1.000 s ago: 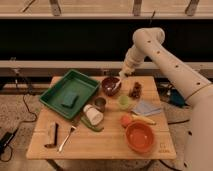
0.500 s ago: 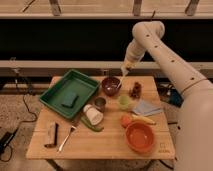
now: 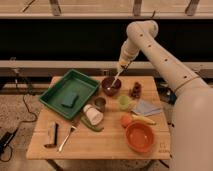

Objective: Place brush in purple bowl

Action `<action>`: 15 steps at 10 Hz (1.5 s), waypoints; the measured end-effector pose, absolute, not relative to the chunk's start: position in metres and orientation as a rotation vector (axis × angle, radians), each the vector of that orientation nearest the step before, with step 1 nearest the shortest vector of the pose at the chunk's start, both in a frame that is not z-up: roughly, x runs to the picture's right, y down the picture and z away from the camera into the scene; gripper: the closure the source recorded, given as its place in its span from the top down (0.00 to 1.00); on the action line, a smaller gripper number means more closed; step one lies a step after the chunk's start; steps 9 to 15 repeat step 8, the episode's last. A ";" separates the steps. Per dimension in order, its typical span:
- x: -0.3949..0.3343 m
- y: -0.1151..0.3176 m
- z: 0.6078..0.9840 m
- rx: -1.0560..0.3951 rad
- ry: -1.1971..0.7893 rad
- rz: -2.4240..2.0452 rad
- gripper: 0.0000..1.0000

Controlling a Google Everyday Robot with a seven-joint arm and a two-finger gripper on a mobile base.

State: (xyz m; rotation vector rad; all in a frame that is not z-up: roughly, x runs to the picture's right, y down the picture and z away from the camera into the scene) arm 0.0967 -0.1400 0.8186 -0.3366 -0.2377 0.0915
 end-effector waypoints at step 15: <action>0.082 -0.099 0.798 -0.399 -0.345 0.087 0.19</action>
